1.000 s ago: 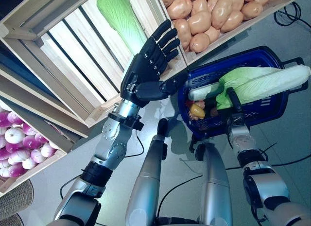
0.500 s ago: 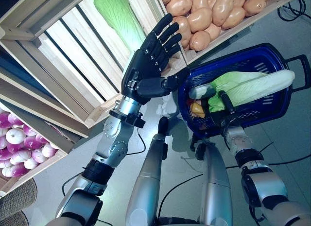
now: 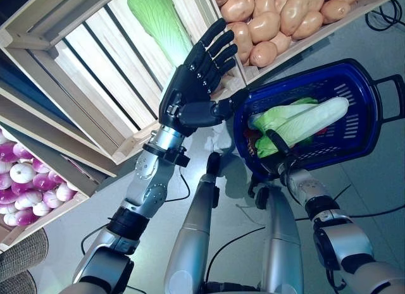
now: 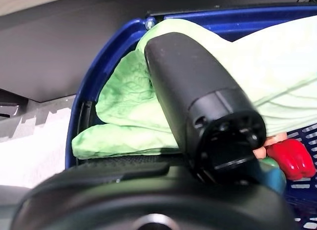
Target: Put vegetables into the basket
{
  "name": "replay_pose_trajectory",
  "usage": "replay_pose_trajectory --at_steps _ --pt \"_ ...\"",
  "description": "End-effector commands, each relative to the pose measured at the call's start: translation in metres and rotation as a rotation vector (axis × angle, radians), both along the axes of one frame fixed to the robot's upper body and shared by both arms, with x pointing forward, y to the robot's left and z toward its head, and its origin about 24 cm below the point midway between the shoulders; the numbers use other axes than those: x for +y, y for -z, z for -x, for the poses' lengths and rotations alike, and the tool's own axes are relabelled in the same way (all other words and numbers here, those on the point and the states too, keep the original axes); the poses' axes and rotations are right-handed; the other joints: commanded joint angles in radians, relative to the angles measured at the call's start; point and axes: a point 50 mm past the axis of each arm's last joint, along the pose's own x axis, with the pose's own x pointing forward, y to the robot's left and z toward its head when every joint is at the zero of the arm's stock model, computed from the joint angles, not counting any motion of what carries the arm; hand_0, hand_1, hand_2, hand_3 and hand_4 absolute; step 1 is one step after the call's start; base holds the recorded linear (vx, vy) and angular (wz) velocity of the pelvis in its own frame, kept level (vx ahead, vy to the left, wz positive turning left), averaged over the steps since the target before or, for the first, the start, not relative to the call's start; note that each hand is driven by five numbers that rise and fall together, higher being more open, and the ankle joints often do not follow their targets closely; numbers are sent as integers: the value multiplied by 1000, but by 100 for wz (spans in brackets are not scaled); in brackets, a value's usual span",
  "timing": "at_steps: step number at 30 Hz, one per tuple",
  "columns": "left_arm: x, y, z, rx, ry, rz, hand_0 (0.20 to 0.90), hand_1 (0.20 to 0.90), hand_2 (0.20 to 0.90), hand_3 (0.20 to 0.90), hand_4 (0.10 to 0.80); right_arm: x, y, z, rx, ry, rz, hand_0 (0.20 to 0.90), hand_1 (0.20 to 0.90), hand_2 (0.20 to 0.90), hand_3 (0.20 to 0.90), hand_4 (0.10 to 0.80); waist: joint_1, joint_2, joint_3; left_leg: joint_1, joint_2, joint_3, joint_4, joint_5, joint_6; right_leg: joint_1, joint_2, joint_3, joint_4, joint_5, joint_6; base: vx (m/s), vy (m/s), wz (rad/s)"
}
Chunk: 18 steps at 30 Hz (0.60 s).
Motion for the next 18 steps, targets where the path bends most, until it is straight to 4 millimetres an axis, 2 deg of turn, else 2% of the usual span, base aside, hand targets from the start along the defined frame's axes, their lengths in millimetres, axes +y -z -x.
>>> replay_pose_trajectory --at_steps 1,2,6,10,14,18 --pt "-17 -55 21 -288 91 116 900 900 900 900 800 -7 -26 -12 -103 11 32 811 811 811 811 740 6 71 -4 56 -55 24 -10 -81 28 75 39 -20 -81 61 28 3 -13 6" --pt "-17 -55 21 -288 91 116 900 900 900 900 800 -8 -26 -12 -79 15 53 900 900 900 900 800 7 73 -4 55 -54 25 -9 -81 29 73 37 -21 -78 60 28 1 -14 7" --pt "-18 -55 23 -284 100 118 900 900 900 900 800 -14 -24 -12 -63 36 58 900 900 900 900 800 11 77 -4 55 -57 25 -9 -83 31 71 35 -23 -72 58 28 -1 -3 2" --pt "-18 -56 24 -283 89 121 900 900 900 900 800 -21 -20 -11 -2 66 144 900 900 900 900 800 8 76 -4 52 -54 26 -1 -87 33 65 39 -19 -66 58 27 0 0 0" --pt "-16 -56 25 -285 94 133 900 900 900 900 800 -33 -16 -8 107 124 325 900 900 900 900 800 7 74 -4 57 -50 29 -8 -84 34 70 45 -16 -76 63 26 0 0 0" --pt "-16 -56 29 -298 93 113 900 900 900 900 800 -39 -19 -9 123 159 407 900 900 900 900 800 6 68 -4 90 -45 30 -40 -77 36 100 61 -12 -112 74 24 4 0 -1"
